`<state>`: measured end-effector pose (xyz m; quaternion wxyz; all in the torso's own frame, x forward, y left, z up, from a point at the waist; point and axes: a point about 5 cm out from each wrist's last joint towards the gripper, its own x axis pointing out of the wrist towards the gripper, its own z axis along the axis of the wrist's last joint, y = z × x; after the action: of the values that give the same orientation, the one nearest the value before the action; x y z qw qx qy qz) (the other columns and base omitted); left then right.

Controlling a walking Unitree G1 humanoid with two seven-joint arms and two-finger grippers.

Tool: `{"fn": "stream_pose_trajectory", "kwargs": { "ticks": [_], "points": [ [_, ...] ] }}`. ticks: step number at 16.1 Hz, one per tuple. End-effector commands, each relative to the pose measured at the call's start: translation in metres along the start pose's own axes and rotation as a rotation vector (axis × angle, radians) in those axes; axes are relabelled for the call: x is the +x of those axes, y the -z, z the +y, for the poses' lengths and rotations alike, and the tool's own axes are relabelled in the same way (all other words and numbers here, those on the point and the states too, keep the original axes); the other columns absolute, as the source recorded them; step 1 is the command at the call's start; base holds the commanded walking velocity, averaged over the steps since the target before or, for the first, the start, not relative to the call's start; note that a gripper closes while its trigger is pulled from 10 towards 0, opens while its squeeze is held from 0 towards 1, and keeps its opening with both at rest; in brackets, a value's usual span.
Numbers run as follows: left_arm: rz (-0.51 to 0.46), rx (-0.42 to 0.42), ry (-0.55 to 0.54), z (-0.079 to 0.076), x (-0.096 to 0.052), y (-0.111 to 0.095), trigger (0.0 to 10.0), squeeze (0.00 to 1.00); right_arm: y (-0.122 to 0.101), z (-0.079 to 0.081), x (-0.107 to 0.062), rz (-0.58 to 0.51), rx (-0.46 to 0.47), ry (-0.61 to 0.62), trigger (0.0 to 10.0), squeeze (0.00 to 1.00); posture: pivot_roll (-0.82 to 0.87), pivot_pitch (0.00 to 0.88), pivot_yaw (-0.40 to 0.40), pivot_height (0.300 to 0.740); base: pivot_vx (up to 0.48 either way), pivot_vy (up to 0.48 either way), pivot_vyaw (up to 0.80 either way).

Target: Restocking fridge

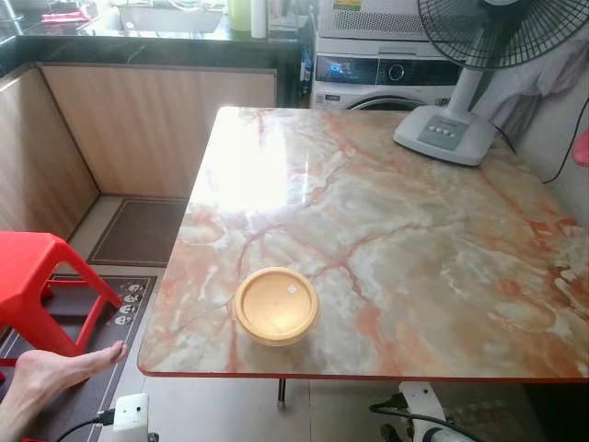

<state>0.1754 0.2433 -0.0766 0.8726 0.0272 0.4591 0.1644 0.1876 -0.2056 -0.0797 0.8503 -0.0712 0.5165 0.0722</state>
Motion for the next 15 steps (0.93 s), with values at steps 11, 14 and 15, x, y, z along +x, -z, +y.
{"fn": "stream_pose_trajectory", "kwargs": {
  "ticks": [11,14,15],
  "points": [
    [0.067,0.005,-0.006,0.003,-0.002,0.017,10.0,0.0,0.002,0.002,0.0,-0.009,0.026,0.006,10.0,0.0,0.1,0.0,-0.015,0.74,0.0,0.0,0.0],
    [0.082,-0.008,-0.014,0.004,-0.003,0.021,10.0,0.0,0.003,0.003,0.001,-0.01,0.052,0.013,10.0,0.0,0.09,0.0,-0.005,0.74,0.0,0.0,0.0],
    [0.08,-0.011,-0.02,0.005,-0.003,0.021,10.0,0.0,0.003,0.003,0.001,-0.006,0.045,0.01,10.0,0.0,0.1,0.0,-0.012,0.74,0.0,0.0,0.0]
  ]
}}
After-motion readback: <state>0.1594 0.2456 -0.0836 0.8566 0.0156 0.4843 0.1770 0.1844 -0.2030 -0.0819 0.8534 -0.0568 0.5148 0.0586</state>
